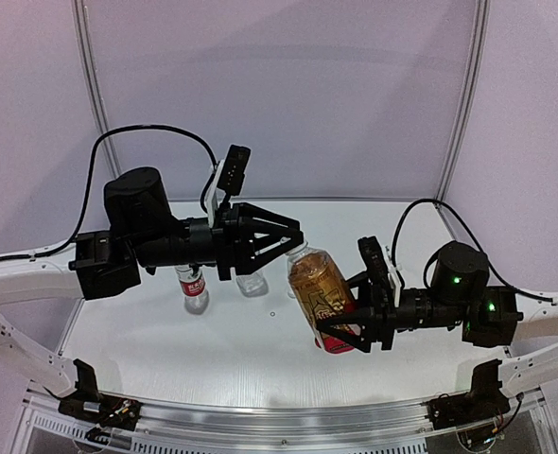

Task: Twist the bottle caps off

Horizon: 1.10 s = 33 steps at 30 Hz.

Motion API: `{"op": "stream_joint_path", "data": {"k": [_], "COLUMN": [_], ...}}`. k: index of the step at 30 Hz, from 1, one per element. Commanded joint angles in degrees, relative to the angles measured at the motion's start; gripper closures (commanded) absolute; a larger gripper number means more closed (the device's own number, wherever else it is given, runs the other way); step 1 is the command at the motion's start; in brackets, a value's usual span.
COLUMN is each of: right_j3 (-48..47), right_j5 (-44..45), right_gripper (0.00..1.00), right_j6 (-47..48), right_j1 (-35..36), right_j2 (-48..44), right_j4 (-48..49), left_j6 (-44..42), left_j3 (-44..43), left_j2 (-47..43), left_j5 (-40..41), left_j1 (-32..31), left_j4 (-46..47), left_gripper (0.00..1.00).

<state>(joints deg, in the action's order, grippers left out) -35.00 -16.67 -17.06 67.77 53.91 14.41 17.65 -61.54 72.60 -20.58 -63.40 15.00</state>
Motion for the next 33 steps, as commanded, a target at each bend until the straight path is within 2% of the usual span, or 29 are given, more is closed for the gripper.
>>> {"op": "stream_joint_path", "data": {"k": [1,3,6,11,16,21,23,25,26,29,30,33], "right_j3": [-1.74,-1.82,-1.9,-2.47,-3.8,-4.63,-4.63,-4.63,-4.63,-4.57,-4.48,-4.14], "right_j5": [-0.34,0.12,1.99,15.18,24.7,26.17,26.05,25.82,25.73,24.75,24.17,22.64], "right_gripper": [0.54,0.54,0.54,0.56,0.56,0.56,0.56,0.56,0.56,0.57,0.58,0.64], "right_j6": [0.44,0.52,0.66,0.97,0.94,0.84,0.88,0.86,0.88,0.8,0.8,0.56], "right_j1": [0.17,0.17,0.22,0.24,0.23,0.19,0.2,0.22,0.24,0.22,0.2,0.17], "right_j2": [0.14,0.15,-0.1,0.11,2.65,4.18,4.11,4.03,4.01,3.88,3.71,2.81], "right_j4": [0.36,0.12,-0.71,-5.17,-8.25,-9.57,-9.58,-9.52,-9.53,-9.37,-9.14,-8.8], "left_j6": [0.0,0.31,1.07,4.69,15.97,21.92,21.74,20.16,18.7,12.23,9.98,4.63], "left_j3": [-1.64,-1.89,-2.25,-3.9,-7.19,-6.14,-5.76,-5.4,-5.36,-4.96,-4.45,-1.93], "left_j2": [1.08,1.35,1.73,2.72,5.68,6.51,6.27,5.74,5.46,3.61,2.63,-1.53], "left_j5": [-0.91,-0.48,2.09,16.92,37.07,40.4,40.39,39.71,39.25,37.1,37.32,42.23], "left_j1": [0.07,-0.02,-0.64,-3.96,-7.05,-7.71,-7.71,-7.71,-7.71,-7.71,-7.71,-7.51], "left_j4": [-0.78,-1.34,-2.98,-9.93,-19.62,-19.71,-18.96,-17.35,-16.41,-12.82,-12.01,-10.34], "left_gripper": [0.81,0.91,0.98,0.99,1.0,0.99,0.92,0.8,0.71,0.35,0.29,0.21]}}
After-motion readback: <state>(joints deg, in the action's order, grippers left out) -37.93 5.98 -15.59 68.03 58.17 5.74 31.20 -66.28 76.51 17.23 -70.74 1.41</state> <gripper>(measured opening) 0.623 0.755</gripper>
